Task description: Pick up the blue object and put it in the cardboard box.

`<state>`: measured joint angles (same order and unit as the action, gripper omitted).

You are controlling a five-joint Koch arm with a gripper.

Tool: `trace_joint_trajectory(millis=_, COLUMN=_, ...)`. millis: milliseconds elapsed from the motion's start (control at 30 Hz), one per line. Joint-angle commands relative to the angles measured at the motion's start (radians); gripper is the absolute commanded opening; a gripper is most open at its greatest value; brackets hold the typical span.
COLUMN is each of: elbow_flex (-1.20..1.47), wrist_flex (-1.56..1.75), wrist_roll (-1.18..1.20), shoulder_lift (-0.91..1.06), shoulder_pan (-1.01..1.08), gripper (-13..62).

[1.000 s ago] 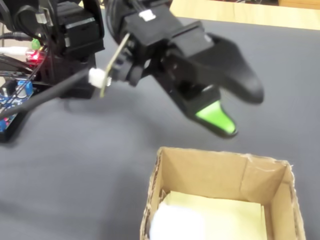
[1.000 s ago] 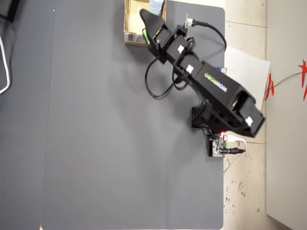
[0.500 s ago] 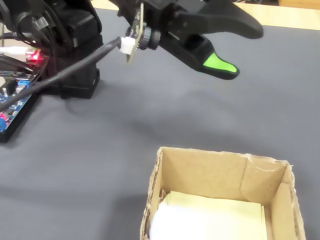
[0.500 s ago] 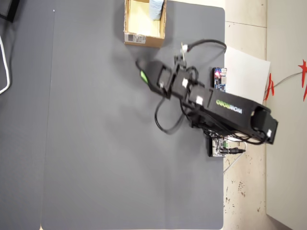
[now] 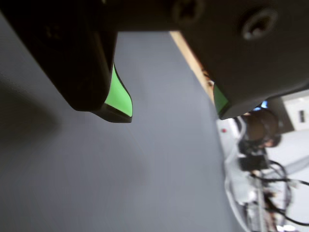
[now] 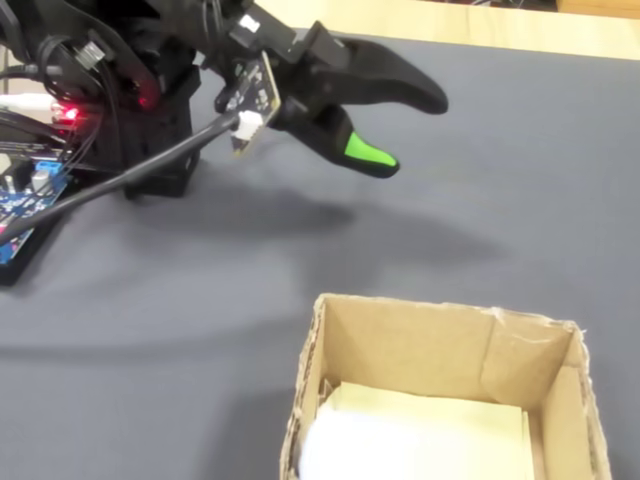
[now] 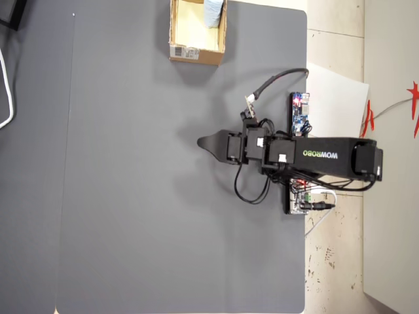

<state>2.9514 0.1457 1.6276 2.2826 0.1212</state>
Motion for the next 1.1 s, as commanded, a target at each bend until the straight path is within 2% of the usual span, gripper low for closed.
trace_joint_trajectory(millis=0, elbow_flex=-0.003, wrist_flex=0.049, wrist_roll=0.029, shoulder_lift=0.086, shoulder_pan=-0.005, gripper=33.7)
trace_joint_trajectory(millis=300, elbow_flex=0.167, wrist_flex=0.112, wrist_roll=0.023, shoulder_lift=0.086, shoulder_pan=-0.054, gripper=33.7)
trace_joint_trajectory(millis=733, elbow_flex=0.167, wrist_flex=-0.176, wrist_roll=0.018, shoulder_lift=0.083, shoulder_pan=-0.037, gripper=33.7)
trace_joint_trajectory(millis=1067, elbow_flex=0.167, wrist_flex=-0.184, wrist_roll=0.018, shoulder_lift=0.08, shoulder_pan=-0.029, gripper=33.7)
